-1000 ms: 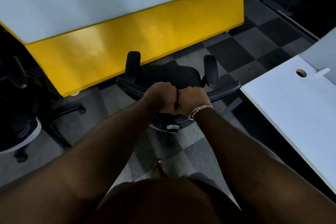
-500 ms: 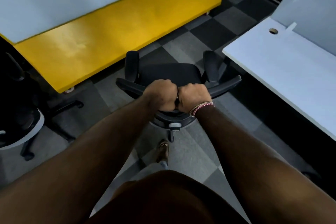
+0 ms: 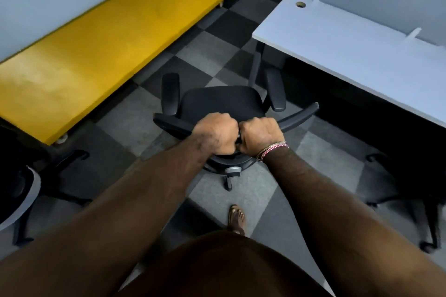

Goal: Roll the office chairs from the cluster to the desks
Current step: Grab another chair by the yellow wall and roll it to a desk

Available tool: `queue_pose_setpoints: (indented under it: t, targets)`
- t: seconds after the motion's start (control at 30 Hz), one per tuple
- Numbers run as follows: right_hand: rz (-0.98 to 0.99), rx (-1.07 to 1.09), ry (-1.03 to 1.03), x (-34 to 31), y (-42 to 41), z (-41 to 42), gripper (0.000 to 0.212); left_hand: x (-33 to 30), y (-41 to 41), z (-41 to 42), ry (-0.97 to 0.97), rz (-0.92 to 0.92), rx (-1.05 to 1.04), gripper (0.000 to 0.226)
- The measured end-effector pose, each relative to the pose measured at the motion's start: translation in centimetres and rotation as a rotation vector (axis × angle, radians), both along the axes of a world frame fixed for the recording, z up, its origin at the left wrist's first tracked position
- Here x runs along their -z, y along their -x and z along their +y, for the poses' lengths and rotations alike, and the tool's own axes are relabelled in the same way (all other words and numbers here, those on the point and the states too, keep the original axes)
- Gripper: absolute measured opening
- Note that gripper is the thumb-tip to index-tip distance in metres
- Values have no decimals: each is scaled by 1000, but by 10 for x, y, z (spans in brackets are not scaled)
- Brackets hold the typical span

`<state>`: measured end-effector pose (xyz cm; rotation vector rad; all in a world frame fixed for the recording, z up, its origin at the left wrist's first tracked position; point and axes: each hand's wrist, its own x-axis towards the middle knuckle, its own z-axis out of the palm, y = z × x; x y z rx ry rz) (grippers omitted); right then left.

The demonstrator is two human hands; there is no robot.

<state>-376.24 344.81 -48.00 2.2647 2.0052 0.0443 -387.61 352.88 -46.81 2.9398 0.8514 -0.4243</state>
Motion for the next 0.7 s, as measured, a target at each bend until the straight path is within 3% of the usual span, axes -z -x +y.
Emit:
queue_pose_setpoints:
  t: [0.3, 0.7]
  targets:
    - [-21, 188, -44, 6, 72, -72, 31, 7, 51, -43, -22, 58, 231, 21]
    - [-53, 271, -108, 8, 77, -117, 30, 2, 44, -77, -58, 82, 384, 24]
